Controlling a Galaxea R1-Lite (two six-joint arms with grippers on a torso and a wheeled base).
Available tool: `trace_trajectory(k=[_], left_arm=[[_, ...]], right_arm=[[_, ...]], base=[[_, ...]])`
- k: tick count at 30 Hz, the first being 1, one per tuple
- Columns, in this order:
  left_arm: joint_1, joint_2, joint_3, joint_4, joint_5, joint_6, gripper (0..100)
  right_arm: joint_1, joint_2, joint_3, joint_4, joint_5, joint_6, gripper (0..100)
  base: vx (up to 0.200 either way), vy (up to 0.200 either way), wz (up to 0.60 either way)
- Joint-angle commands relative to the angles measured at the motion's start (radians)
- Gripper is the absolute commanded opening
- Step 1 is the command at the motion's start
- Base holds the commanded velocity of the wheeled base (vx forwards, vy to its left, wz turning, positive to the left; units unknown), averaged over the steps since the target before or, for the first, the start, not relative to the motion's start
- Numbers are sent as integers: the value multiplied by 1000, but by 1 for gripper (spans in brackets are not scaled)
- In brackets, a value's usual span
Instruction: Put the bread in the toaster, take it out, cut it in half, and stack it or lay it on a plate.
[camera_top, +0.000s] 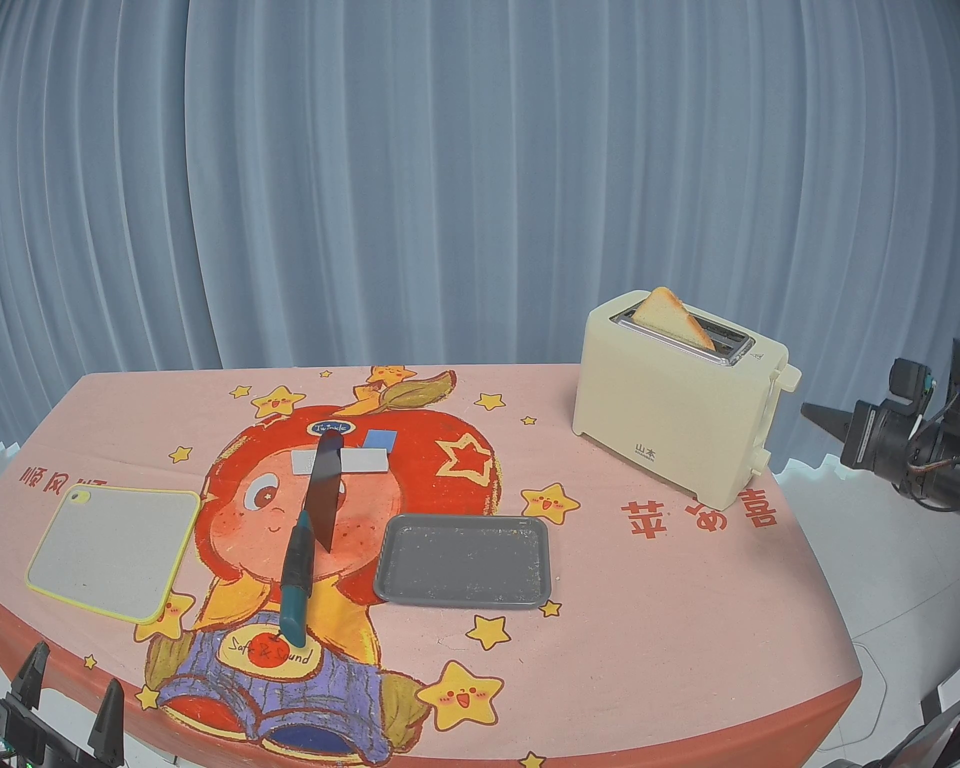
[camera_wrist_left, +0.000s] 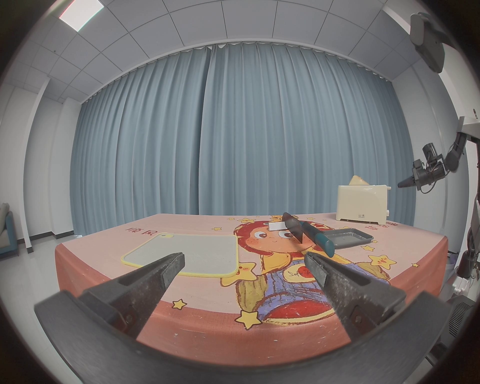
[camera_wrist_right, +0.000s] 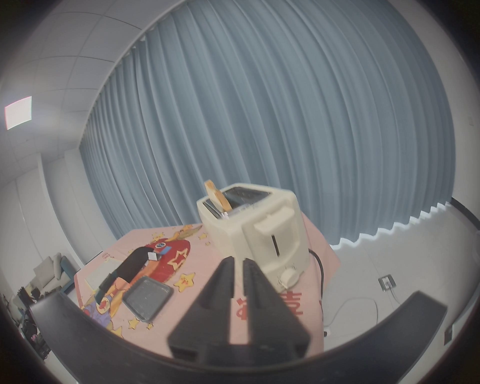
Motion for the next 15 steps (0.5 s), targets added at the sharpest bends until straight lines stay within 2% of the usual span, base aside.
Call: trace_trajectory(k=[1, 4, 9, 15], left_arm=[[0, 2, 18, 0, 1, 0, 100], [0, 2, 18, 0, 1, 0, 100], [0, 2, 18, 0, 1, 0, 100], [0, 2, 18, 0, 1, 0, 100]], right_arm=[[-6, 62, 30, 0, -1, -5, 0], [-9, 74, 44, 0, -3, -8, 0], [-20, 93, 94, 0, -1, -48, 0], [-21, 131, 96, 0, -3, -51, 0]], base=[[0, 0, 0], [0, 0, 0], [0, 0, 0], [0, 0, 0]])
